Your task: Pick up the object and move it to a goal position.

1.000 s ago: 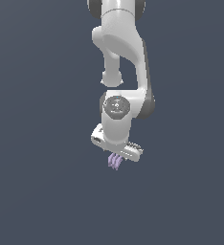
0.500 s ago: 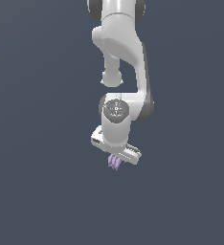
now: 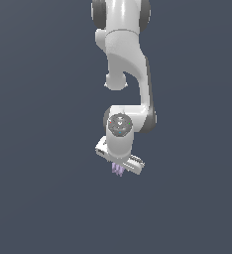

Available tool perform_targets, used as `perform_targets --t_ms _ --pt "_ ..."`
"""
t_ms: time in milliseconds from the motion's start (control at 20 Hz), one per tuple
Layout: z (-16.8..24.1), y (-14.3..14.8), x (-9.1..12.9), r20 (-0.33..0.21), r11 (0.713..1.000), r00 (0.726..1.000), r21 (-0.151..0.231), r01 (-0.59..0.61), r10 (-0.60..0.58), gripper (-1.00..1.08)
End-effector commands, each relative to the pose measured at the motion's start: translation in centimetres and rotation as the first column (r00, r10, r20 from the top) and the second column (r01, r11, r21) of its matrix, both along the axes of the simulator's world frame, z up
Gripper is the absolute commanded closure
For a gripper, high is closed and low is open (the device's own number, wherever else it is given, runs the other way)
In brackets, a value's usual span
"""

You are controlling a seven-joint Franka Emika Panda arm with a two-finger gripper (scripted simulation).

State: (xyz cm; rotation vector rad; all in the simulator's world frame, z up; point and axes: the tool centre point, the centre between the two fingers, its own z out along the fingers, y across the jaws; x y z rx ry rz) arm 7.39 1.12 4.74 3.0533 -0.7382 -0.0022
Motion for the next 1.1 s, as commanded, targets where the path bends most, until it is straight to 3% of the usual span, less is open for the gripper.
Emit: perform_targets --t_ms 0,200,250,1050 --pt "-0.73 0.01 0.05 0.001 1.0 1.0 0.0 0.001 -0.001 -0.92" --pt "-0.78 0.01 0.18 0.001 1.0 1.0 0.0 0.001 -0.001 -0.92" --pt "-0.78 0.01 0.18 0.001 1.0 1.0 0.0 0.001 -0.001 1.08" --pt "-0.09 -0.02 -0.2 0.001 1.0 1.0 0.0 0.001 -0.001 1.08"
